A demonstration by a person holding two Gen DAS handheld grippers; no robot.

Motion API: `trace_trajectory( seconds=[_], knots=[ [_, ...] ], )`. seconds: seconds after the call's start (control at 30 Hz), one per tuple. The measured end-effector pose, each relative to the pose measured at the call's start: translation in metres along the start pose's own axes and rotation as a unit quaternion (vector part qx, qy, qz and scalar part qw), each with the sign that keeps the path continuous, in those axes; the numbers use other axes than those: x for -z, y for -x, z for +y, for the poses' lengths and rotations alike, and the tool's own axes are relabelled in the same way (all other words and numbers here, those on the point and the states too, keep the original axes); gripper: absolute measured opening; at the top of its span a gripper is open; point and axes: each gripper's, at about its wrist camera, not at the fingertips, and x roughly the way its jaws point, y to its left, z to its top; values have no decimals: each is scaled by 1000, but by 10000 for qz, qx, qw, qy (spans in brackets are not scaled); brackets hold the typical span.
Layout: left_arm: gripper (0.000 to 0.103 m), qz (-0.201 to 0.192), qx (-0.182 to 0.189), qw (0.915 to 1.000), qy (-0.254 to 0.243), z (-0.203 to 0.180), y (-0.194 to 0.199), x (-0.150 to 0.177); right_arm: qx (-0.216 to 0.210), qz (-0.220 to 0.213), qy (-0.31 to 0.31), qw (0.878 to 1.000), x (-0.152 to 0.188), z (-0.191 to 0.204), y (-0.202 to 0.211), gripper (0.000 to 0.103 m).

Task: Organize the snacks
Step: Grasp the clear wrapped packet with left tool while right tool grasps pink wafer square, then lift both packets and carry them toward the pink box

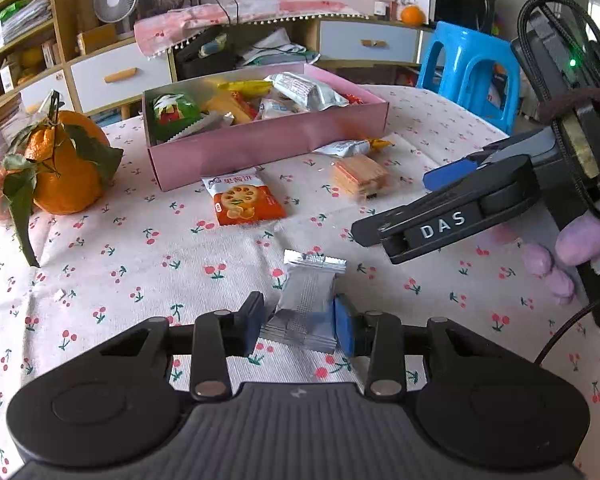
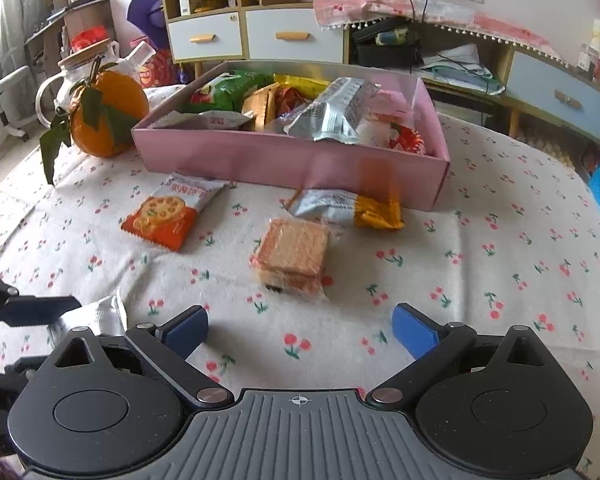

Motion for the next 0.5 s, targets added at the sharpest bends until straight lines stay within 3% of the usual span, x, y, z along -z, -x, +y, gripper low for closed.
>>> trace_trajectory(
  seconds=[0.5],
  knots=[
    [33, 60, -192, 9995, 235, 17, -6, -9, 71, -70, -247, 9996, -17, 7, -15, 98]
  ],
)
